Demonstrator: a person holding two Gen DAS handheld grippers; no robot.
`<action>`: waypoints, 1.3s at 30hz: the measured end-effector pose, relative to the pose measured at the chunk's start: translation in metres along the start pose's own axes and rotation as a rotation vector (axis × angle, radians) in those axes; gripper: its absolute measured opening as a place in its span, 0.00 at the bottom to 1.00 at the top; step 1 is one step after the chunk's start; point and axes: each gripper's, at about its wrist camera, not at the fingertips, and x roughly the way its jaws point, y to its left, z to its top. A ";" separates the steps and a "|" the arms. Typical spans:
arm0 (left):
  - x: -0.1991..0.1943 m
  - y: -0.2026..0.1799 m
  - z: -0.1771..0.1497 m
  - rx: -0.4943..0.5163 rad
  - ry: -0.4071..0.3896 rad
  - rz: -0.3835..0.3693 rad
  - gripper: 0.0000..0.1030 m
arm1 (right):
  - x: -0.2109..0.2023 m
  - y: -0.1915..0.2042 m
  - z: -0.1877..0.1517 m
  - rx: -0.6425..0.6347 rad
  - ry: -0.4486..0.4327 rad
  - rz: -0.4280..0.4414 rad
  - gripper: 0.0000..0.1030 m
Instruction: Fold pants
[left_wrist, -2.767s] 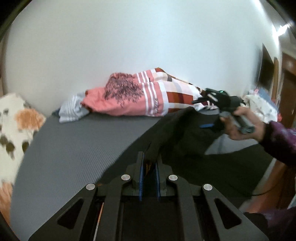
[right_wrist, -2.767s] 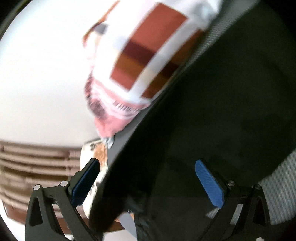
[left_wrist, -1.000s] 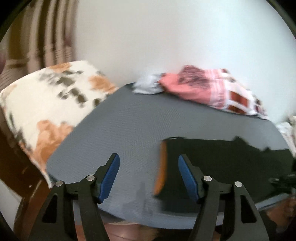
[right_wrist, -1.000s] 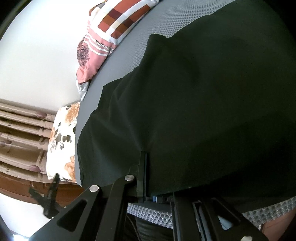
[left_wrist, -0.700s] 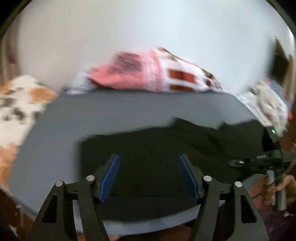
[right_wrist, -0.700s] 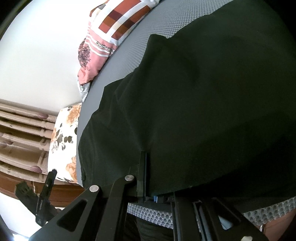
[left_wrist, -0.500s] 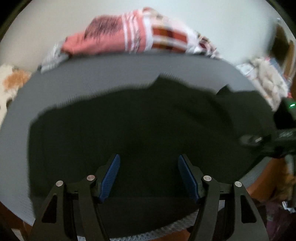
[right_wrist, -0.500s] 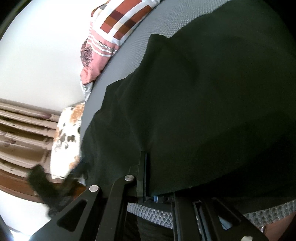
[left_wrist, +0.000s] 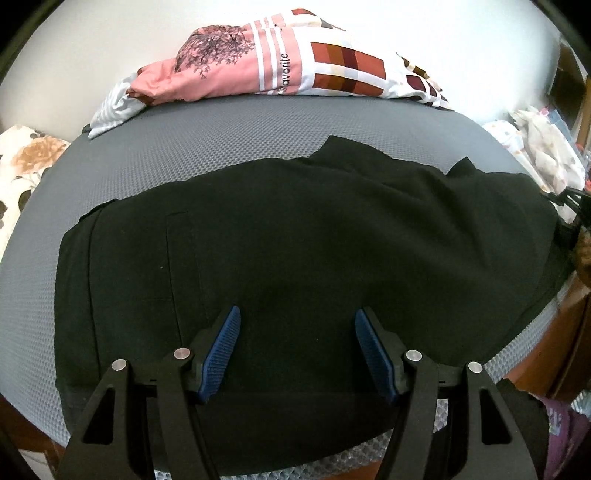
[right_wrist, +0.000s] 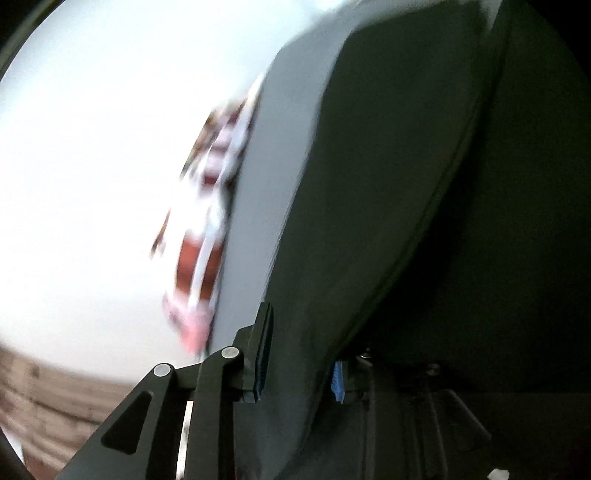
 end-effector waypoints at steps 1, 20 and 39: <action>0.000 -0.001 0.000 0.000 0.001 0.002 0.64 | -0.003 -0.005 0.017 0.015 -0.017 0.001 0.13; 0.003 -0.001 0.003 0.072 0.031 -0.005 0.64 | -0.115 -0.079 0.029 0.092 -0.051 -0.019 0.00; 0.003 0.001 0.004 0.141 0.043 -0.056 0.67 | -0.153 -0.081 0.058 0.057 -0.103 -0.095 0.02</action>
